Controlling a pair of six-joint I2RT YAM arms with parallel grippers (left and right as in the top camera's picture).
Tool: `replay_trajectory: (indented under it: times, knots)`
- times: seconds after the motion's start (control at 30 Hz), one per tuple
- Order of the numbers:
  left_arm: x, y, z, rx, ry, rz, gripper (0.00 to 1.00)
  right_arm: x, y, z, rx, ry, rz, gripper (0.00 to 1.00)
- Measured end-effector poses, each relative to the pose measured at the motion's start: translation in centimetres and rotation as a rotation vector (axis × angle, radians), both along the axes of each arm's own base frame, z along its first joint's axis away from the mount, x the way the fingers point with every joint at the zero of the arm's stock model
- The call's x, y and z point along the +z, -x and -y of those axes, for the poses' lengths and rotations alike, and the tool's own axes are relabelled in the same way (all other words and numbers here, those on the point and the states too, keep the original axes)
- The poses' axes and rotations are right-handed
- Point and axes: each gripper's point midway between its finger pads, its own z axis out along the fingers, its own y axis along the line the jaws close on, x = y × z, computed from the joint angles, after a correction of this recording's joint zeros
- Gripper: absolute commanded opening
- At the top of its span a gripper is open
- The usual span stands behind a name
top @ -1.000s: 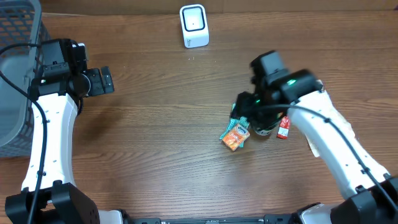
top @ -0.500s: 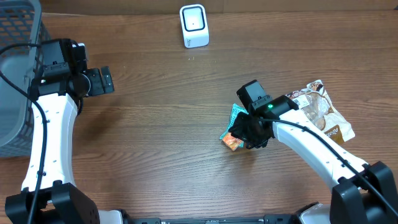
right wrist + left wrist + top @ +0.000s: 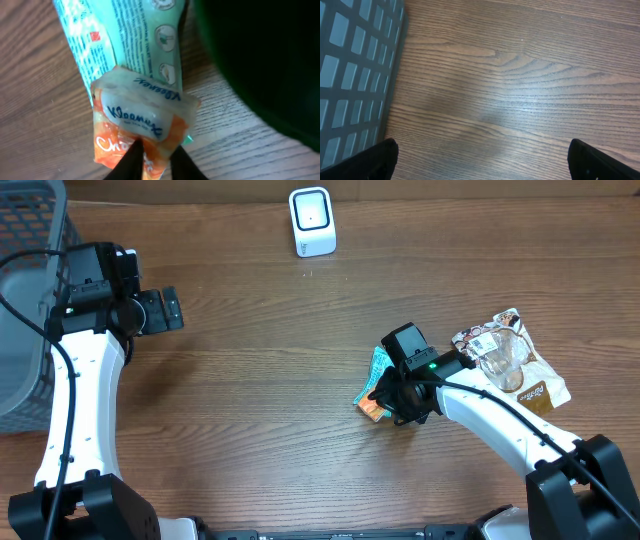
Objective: Scan the item barcode
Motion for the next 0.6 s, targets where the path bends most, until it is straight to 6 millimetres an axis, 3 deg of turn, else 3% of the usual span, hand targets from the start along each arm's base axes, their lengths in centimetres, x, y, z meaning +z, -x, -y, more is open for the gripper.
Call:
replay_trajectory:
  times: [0.07, 0.4, 0.5, 0.6]
  knots:
    - [0.0, 0.0, 0.0, 0.000, 0.000, 0.000, 1.00, 0.0, -0.1, 0.1, -0.003, 0.004, 0.006, 0.04]
    - [0.0, 0.0, 0.0, 0.000, 0.000, 0.000, 1.00, 0.3, -0.5, -0.1, 0.022, 0.002, 0.023, 0.04]
    - [0.0, 0.0, 0.0, 0.000, 0.000, 0.000, 1.00, 1.8, -2.1, -2.3, 0.090, -0.093, 0.087, 0.04]
    - [0.0, 0.0, 0.0, 0.000, 0.000, 0.000, 1.00, 4.8, -5.1, -6.0, 0.177, -0.256, 0.232, 0.04]
